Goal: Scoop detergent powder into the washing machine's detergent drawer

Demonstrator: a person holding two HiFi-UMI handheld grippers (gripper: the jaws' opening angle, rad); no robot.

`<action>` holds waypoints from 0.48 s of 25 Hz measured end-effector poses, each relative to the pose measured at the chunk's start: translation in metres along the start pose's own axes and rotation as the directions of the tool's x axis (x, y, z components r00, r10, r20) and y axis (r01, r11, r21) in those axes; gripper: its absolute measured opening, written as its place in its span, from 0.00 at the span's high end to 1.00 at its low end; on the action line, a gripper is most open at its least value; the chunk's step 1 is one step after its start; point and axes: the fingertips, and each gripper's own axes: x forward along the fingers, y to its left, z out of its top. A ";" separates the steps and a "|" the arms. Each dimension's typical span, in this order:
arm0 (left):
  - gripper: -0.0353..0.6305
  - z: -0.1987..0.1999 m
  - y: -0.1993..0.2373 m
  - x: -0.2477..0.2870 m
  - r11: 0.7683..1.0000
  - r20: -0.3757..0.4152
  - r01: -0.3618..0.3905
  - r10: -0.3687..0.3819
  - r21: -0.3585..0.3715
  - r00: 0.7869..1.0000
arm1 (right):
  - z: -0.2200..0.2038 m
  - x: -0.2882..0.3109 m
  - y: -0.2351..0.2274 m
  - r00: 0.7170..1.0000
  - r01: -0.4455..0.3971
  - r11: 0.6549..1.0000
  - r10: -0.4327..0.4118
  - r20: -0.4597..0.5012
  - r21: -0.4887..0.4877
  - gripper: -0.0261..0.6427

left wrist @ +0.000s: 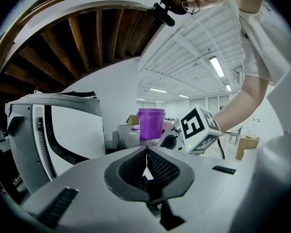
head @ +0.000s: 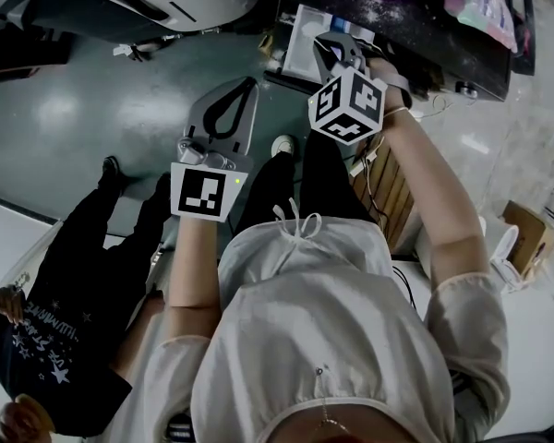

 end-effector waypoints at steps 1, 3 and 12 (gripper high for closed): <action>0.91 0.000 0.000 -0.002 1.000 0.002 0.001 -0.001 0.003 1.000 | 0.002 -0.002 -0.001 1.000 0.031 0.999 -0.030 0.007 -0.043 0.94; 0.91 0.001 0.000 -0.005 1.000 0.005 0.002 -0.002 0.009 1.000 | 0.006 -0.006 -0.002 0.996 0.089 0.989 -0.087 0.024 -0.115 0.94; 0.91 0.006 -0.008 -0.017 0.999 0.016 0.017 -0.017 0.032 1.000 | 0.021 -0.033 -0.013 0.962 0.272 0.934 -0.255 0.102 -0.230 0.94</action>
